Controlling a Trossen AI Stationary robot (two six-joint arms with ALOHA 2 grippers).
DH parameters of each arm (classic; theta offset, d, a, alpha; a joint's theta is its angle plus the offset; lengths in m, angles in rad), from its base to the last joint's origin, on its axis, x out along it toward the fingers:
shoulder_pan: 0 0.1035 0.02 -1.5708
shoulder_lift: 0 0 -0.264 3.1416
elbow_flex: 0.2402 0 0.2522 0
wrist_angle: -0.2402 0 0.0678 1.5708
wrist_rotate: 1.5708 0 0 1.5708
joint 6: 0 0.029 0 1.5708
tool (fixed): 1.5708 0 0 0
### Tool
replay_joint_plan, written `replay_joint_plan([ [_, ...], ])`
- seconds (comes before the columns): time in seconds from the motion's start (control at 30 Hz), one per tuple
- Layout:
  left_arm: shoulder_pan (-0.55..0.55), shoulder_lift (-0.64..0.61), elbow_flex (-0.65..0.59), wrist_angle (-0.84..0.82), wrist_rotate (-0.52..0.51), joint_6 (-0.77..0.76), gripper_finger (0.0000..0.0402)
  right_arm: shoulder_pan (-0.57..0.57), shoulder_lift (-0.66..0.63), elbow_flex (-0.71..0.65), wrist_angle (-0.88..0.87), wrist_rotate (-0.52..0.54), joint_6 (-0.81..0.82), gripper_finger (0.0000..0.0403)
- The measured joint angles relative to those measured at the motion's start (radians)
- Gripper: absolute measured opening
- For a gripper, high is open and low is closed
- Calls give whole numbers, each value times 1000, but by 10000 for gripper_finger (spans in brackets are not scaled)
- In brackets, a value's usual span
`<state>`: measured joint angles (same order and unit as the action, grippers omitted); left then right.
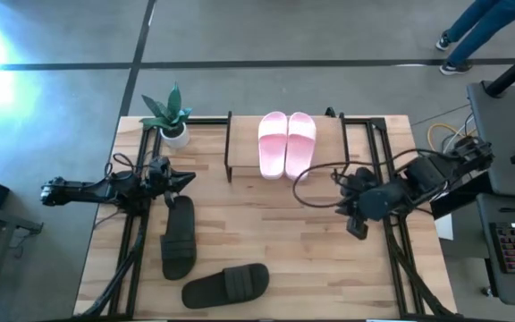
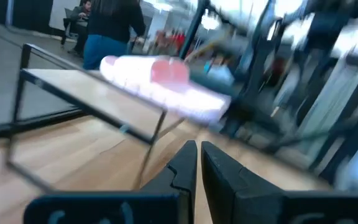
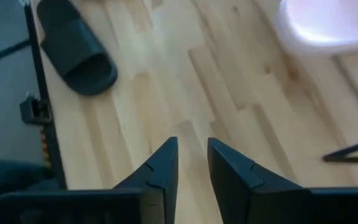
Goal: Pick and place slides into the shelf
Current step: Put the top black slipper under the shelf
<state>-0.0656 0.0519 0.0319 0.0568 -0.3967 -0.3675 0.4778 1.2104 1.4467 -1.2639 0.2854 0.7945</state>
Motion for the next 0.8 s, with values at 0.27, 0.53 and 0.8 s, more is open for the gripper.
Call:
replay_joint_plan([
  [0.27, 0, -2, 0, 388, -2, -153, 8, -21, -46, 0, -1, 72, 19, 58],
  [0.53, 0, 4, 6, 825, -107, 57, 8, -64, -54, 0, 24, 150, 164, 48],
  [0.8, -1, 105, 277, -2, 197, -160, 8, -145, -15, -2, 28, 188, 289, 48],
])
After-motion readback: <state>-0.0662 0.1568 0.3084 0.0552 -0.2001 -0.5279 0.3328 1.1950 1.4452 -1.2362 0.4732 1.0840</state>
